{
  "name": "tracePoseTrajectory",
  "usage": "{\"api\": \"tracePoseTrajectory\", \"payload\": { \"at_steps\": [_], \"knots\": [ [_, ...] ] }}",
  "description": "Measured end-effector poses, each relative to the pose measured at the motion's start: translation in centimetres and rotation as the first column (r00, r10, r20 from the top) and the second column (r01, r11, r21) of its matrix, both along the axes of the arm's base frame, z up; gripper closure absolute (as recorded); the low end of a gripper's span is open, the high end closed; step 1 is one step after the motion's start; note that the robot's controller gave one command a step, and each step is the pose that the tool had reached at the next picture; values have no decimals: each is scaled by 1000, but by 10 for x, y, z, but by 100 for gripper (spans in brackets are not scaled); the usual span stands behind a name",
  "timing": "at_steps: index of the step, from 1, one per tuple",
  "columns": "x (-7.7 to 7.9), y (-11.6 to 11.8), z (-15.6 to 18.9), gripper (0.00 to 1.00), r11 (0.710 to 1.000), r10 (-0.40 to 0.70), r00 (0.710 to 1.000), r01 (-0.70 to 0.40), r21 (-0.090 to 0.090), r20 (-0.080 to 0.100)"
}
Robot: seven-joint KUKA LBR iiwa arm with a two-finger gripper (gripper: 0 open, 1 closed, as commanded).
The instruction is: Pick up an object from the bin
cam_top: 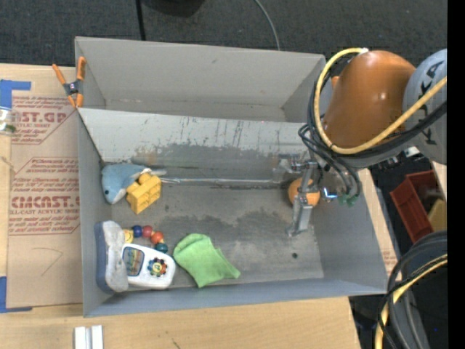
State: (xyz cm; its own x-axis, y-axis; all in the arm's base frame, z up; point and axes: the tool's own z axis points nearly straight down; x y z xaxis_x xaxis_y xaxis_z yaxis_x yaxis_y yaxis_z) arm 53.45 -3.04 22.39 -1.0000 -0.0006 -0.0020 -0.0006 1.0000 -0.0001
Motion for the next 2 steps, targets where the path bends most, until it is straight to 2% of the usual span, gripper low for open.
{"api": "tracePoseTrajectory", "payload": {
  "at_steps": [1,2],
  "knots": [
    [2,16,-41,0,1000,17,1000,-17,-1,7],
    [-34,26,-104,0,1000,16,1000,-16,1,3]
  ]
}}
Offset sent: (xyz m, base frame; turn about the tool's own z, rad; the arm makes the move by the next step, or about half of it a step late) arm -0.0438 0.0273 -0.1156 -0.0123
